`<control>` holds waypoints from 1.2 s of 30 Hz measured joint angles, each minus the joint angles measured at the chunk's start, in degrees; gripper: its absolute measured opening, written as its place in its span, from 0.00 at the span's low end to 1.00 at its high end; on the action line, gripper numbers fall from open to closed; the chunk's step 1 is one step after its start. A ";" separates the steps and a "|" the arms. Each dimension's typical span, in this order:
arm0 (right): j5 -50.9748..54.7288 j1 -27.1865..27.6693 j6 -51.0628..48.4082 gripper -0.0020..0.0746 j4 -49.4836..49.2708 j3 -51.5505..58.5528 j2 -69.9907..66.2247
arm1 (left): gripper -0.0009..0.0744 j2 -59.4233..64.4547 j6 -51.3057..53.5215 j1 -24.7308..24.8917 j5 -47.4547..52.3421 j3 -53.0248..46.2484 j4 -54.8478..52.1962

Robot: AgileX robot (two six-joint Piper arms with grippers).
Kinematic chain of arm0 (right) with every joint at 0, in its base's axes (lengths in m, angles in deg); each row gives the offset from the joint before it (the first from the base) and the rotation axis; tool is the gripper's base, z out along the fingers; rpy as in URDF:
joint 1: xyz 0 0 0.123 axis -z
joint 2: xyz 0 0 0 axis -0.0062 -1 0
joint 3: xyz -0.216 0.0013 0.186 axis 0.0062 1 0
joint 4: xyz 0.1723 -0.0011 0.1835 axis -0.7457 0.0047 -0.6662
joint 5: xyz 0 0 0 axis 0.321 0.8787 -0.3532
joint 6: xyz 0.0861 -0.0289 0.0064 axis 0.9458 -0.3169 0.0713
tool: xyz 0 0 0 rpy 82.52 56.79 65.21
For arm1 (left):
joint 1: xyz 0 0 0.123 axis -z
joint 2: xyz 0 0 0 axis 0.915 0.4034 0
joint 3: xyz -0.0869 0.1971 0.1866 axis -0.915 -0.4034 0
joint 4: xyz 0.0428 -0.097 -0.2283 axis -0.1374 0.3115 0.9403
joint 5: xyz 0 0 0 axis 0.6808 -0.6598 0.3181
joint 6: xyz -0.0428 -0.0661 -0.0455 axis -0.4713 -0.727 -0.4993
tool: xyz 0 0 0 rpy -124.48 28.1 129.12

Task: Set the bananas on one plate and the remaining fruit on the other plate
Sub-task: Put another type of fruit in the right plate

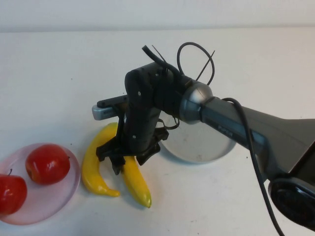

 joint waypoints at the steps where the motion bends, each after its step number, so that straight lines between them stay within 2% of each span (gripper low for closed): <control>1: 0.00 -0.14 0.07 0.62 0.12 -0.27 -0.55 | 0.02 0.00 0.00 0.00 0.00 0.00 0.00; 4: 0.11 -0.24 0.07 0.56 0.12 -0.65 -1.43 | 0.02 0.00 0.00 0.00 0.00 0.00 0.00; 8: 0.11 -0.24 0.12 0.42 0.20 -0.65 -1.68 | 0.02 0.00 0.00 0.00 0.00 0.00 0.00; 17: 0.33 0.71 0.23 0.42 2.29 0.10 5.74 | 0.02 0.00 0.00 0.00 0.00 0.00 0.00; 23: 0.45 8.50 0.27 0.42 5.37 7.15 14.74 | 0.02 0.00 0.00 0.00 0.00 0.00 0.00; 27: 0.56 14.75 0.36 0.42 6.64 11.76 15.65 | 0.02 0.00 0.00 0.00 0.00 0.00 0.00; 30: 0.28 17.47 0.36 0.42 6.77 14.16 15.00 | 0.02 0.00 0.00 0.00 0.00 0.00 0.00; 36: -0.54 19.25 0.36 0.42 6.10 14.77 11.83 | 0.02 0.00 0.00 0.00 0.00 0.00 0.00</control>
